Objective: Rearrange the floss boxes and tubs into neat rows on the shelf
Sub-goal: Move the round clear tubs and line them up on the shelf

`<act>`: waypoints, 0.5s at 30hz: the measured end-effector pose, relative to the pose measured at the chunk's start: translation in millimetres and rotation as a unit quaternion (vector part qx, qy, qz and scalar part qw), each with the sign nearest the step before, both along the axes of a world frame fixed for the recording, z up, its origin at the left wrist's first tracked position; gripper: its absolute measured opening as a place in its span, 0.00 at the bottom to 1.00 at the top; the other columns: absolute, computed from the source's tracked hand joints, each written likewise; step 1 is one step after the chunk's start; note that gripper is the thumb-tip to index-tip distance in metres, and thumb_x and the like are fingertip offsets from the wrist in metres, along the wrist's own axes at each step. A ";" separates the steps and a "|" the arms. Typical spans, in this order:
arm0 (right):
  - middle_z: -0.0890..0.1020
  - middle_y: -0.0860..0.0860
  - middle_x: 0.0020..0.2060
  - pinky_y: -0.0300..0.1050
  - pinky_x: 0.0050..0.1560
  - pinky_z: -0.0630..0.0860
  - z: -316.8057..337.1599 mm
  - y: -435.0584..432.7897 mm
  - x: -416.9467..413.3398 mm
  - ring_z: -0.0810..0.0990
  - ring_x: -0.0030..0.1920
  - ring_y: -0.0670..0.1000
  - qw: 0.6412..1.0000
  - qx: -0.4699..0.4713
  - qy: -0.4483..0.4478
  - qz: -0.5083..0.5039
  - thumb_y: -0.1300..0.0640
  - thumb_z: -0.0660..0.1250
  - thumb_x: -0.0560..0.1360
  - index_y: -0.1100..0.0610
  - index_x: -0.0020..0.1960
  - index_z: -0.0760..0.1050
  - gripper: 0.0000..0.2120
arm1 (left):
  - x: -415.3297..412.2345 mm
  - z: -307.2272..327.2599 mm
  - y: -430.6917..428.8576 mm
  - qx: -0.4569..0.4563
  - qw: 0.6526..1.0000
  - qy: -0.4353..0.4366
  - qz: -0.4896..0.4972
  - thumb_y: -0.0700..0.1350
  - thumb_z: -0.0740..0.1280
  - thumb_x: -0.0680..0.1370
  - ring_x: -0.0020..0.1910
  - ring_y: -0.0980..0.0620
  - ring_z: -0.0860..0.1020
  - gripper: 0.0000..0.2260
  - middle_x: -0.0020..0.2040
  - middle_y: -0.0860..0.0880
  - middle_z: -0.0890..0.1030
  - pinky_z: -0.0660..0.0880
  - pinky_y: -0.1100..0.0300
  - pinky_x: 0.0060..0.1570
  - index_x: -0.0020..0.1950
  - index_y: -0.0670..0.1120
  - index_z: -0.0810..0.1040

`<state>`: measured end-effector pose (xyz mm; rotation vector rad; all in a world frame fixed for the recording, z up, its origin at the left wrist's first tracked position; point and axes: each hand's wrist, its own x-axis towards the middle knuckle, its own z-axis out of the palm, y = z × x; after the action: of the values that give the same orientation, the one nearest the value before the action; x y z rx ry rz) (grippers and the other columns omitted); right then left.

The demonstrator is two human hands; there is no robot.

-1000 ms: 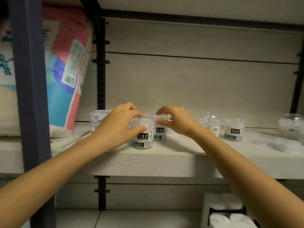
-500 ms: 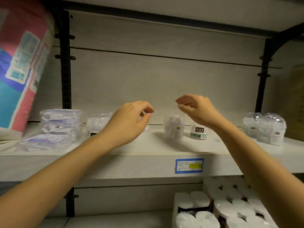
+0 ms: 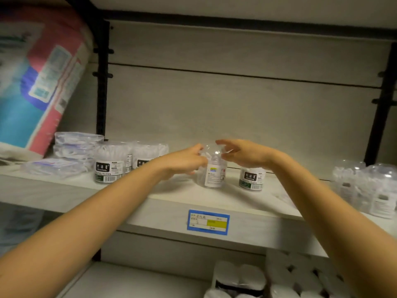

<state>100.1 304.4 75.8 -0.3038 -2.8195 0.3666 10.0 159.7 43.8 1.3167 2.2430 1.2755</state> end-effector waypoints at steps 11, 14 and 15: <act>0.78 0.52 0.56 0.45 0.58 0.72 5.4 -9.9 21.8 0.77 0.56 0.52 0.986 -0.054 0.152 0.038 0.45 0.64 0.74 0.53 0.68 0.67 0.25 | 8.4 15.4 -13.0 0.078 0.997 -0.004 0.005 0.53 0.66 0.75 0.55 0.47 0.80 0.24 0.61 0.45 0.77 0.77 0.55 0.56 0.68 0.46 0.68; 0.76 0.48 0.55 0.40 0.53 0.71 6.6 -15.2 42.7 0.75 0.54 0.48 0.982 -0.085 0.161 0.051 0.40 0.62 0.73 0.52 0.66 0.70 0.26 | 20.7 22.6 -26.2 0.077 0.997 -0.006 -0.027 0.53 0.65 0.74 0.54 0.43 0.81 0.19 0.56 0.44 0.81 0.78 0.52 0.55 0.61 0.44 0.74; 0.76 0.47 0.54 0.39 0.52 0.71 5.0 -17.3 48.6 0.75 0.53 0.47 0.981 -0.088 0.161 0.056 0.40 0.61 0.73 0.53 0.65 0.71 0.26 | 24.2 22.8 -29.1 0.077 0.996 -0.007 -0.033 0.52 0.66 0.74 0.53 0.43 0.81 0.18 0.55 0.44 0.81 0.78 0.52 0.55 0.60 0.44 0.75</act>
<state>148.7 287.1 80.8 -0.1081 -2.4947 0.6306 34.2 130.6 66.7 1.4179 2.1087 1.4532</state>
